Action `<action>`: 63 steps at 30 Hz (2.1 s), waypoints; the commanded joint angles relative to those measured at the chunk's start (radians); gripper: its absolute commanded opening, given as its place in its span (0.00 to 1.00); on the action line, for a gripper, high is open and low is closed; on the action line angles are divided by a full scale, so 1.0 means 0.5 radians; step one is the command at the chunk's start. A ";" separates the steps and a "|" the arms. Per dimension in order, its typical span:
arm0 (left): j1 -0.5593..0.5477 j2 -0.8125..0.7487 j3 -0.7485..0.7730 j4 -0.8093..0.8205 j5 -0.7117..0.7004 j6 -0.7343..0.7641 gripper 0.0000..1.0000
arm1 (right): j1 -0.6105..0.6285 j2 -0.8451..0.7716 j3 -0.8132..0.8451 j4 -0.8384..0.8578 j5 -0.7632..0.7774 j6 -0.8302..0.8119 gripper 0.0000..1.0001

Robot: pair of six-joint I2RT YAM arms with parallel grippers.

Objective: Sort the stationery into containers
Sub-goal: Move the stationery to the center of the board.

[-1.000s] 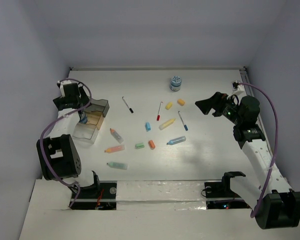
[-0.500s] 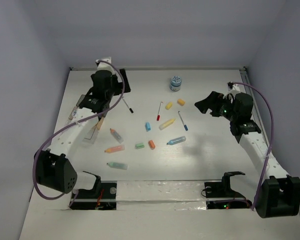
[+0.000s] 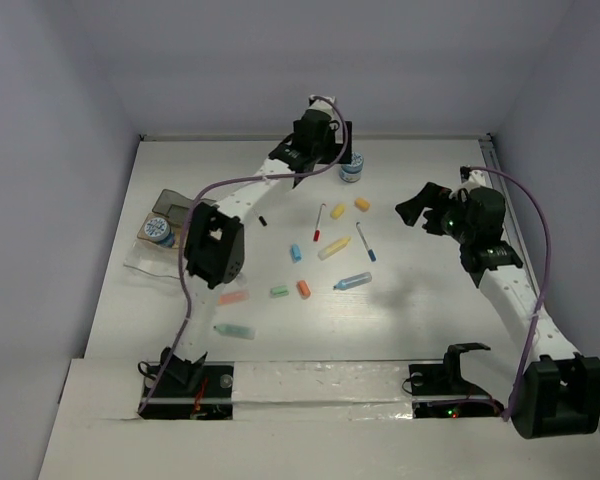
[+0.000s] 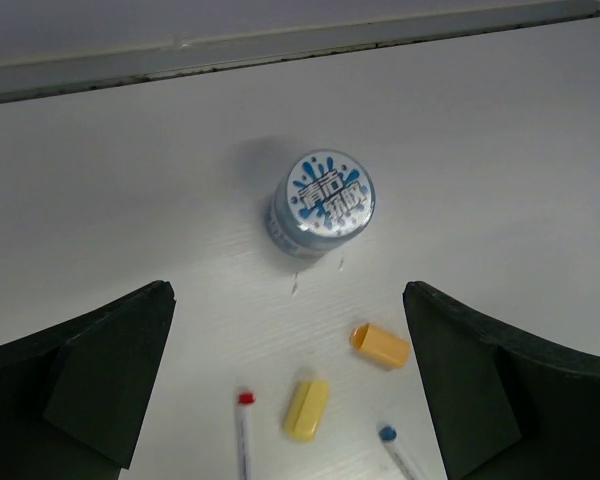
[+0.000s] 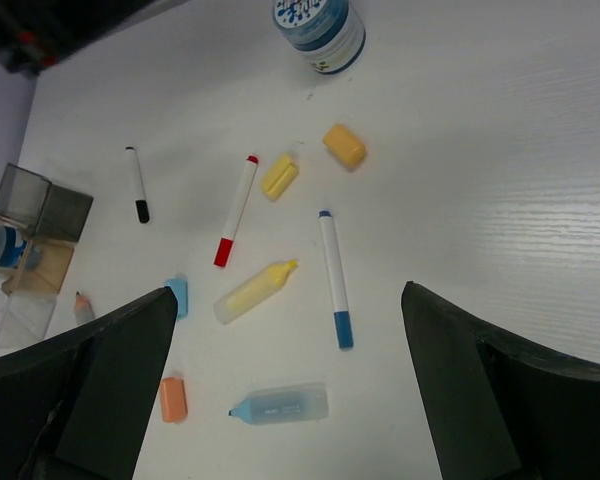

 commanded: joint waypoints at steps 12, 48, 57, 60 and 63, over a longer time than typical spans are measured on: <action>-0.088 0.870 0.988 0.211 -0.025 -0.065 0.99 | 0.051 -0.171 -0.141 0.297 -0.252 0.097 1.00; -0.143 1.144 1.222 -0.056 -0.093 -0.059 0.99 | 0.167 -0.284 -0.042 0.269 -0.406 0.128 1.00; -0.103 1.184 1.240 0.054 0.067 -0.169 0.80 | 0.204 -0.343 -0.039 0.211 -0.409 0.146 1.00; -0.085 1.190 1.246 0.082 0.104 -0.203 0.80 | 0.204 -0.303 -0.036 0.186 -0.393 0.134 1.00; -0.063 1.199 1.240 0.100 0.153 -0.236 0.80 | 0.204 -0.269 -0.033 0.195 -0.424 0.155 1.00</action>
